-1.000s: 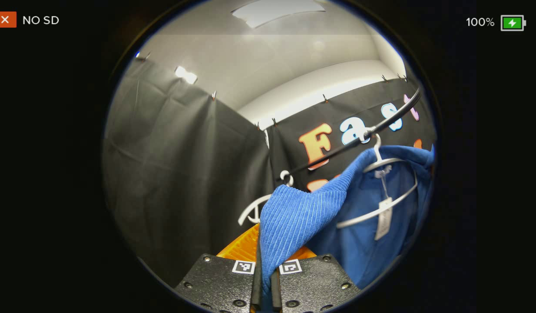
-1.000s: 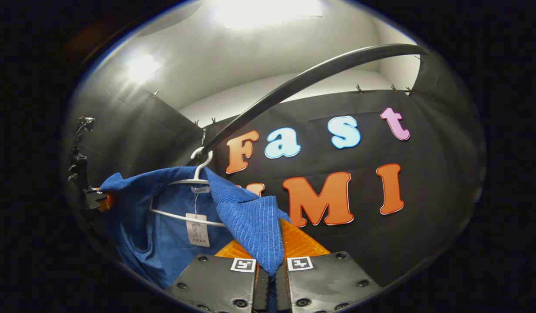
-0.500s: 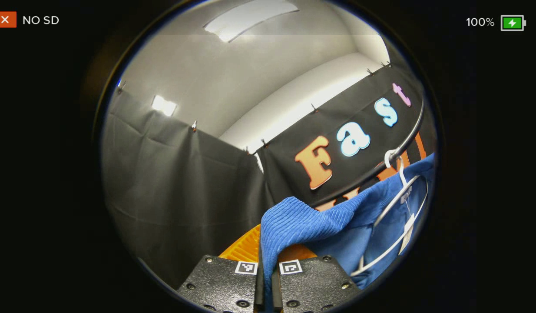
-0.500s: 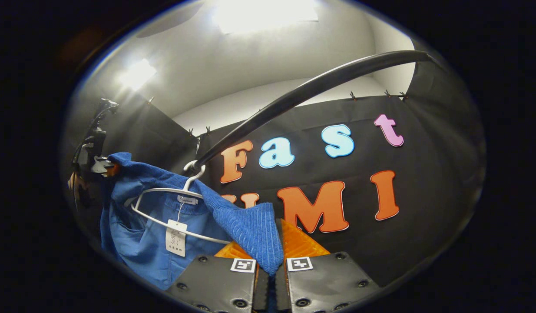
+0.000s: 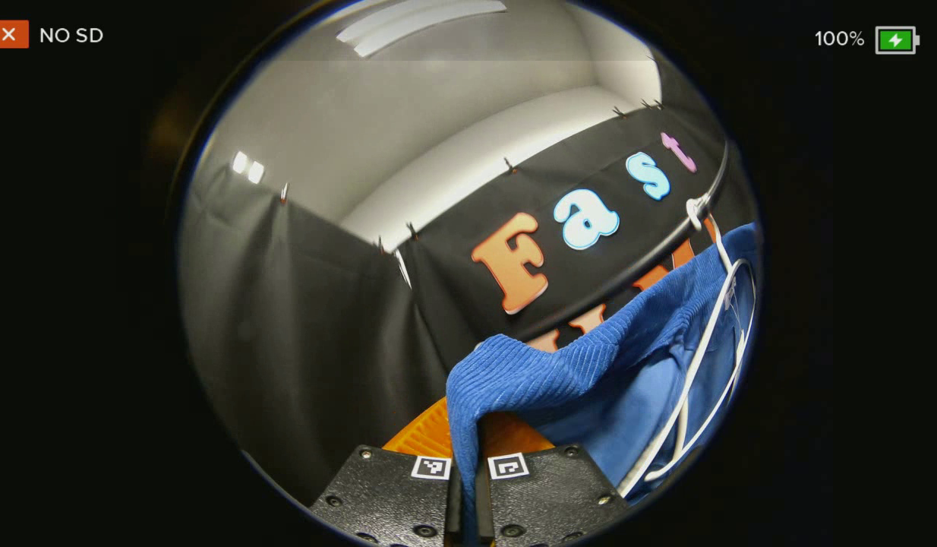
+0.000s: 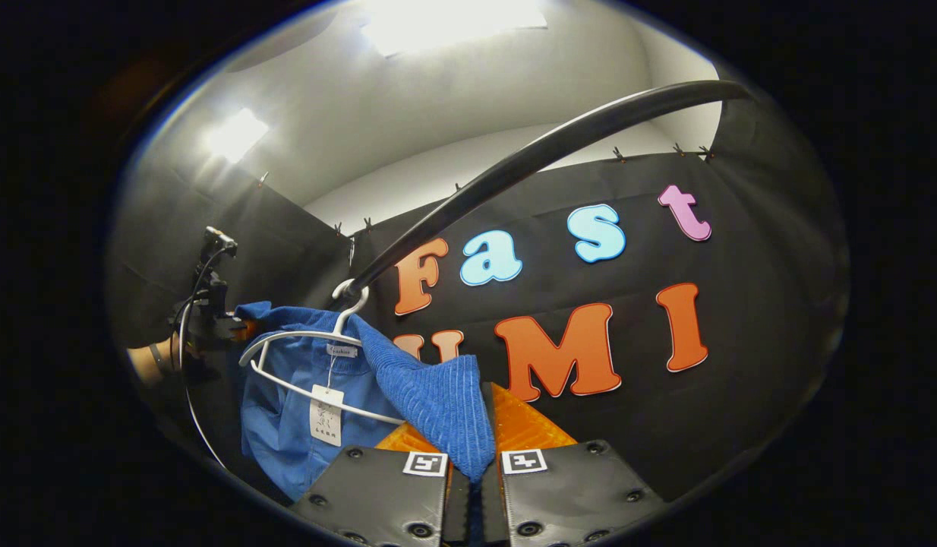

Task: Grasp the clothes on the hanger with both hands and then place them into the laundry hamper below.

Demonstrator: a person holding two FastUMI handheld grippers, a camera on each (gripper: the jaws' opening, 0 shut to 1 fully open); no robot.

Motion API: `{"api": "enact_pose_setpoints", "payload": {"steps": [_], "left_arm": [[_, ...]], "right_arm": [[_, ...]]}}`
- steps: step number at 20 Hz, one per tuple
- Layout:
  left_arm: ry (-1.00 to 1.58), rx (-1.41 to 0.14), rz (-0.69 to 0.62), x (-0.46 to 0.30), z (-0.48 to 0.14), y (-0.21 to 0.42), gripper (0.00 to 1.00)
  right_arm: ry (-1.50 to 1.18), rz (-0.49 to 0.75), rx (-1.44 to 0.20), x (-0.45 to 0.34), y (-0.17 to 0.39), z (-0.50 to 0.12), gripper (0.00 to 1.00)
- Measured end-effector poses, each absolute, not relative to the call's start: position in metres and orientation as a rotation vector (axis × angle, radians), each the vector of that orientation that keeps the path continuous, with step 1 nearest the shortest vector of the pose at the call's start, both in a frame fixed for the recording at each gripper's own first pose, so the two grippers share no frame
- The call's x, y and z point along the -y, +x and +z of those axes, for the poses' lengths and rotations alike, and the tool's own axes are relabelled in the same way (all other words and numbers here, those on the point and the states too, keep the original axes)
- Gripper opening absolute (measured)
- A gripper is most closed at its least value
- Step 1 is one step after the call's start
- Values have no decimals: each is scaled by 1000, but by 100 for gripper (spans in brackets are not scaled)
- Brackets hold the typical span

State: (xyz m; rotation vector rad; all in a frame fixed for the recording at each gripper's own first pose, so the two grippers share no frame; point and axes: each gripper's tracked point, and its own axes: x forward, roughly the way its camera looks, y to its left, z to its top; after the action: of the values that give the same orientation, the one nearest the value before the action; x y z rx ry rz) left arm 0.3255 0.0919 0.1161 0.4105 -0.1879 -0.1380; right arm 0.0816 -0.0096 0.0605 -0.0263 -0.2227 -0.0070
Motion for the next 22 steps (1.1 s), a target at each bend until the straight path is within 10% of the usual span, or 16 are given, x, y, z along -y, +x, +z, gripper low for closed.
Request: {"api": "enact_pose_setpoints", "payload": {"steps": [22], "left_arm": [[175,-33,-193,-64,-63,247,2]], "right_arm": [[-162,-241,258,92,120,71,13]]}}
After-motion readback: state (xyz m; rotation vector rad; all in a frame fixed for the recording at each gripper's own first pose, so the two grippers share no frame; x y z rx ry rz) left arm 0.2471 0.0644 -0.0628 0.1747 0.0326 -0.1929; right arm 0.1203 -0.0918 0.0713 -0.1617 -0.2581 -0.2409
